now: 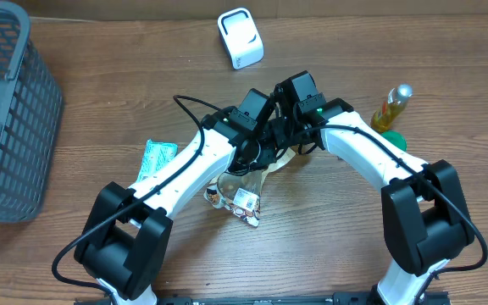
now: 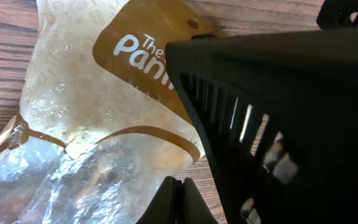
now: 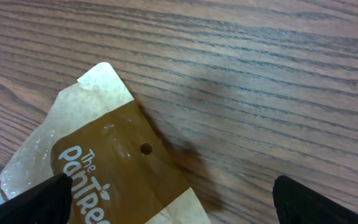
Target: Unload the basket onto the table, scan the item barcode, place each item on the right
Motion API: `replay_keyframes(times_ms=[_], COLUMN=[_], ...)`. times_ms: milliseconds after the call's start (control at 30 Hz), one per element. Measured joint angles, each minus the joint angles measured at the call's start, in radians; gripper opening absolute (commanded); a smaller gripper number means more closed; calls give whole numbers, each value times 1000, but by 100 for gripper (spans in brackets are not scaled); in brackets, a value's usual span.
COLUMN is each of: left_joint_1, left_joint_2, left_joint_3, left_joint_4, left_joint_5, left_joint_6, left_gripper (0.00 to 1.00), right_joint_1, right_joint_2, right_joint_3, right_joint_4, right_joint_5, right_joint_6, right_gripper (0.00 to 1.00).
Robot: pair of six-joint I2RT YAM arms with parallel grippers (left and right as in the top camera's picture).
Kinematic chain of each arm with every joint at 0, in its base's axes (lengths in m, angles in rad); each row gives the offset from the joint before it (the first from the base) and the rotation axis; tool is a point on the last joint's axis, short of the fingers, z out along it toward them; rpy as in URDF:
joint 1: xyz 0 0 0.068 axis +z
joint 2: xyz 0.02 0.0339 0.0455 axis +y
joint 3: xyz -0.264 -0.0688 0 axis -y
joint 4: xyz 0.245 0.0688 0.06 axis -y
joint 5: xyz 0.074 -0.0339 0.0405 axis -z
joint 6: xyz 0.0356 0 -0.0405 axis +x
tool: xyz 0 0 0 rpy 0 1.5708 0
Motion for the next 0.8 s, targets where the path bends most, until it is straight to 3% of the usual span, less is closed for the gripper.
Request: replay_keyframes(times_ms=[633, 800], left_joint_1=[-24, -42], left_joint_2=[21, 33], left_joint_3=[1, -14], left_joint_4=[-6, -5], left_joint_5=[4, 10], left_joint_6=[-7, -14], left_gripper=[4, 4], right_joint_1=[0, -3], right_joint_2=[65, 97], right_joint_3=[-2, -2], right_joint_4=[51, 14], right_joint_5=[-4, -48], right_joint_6=[-2, 13], right_gripper=[100, 89])
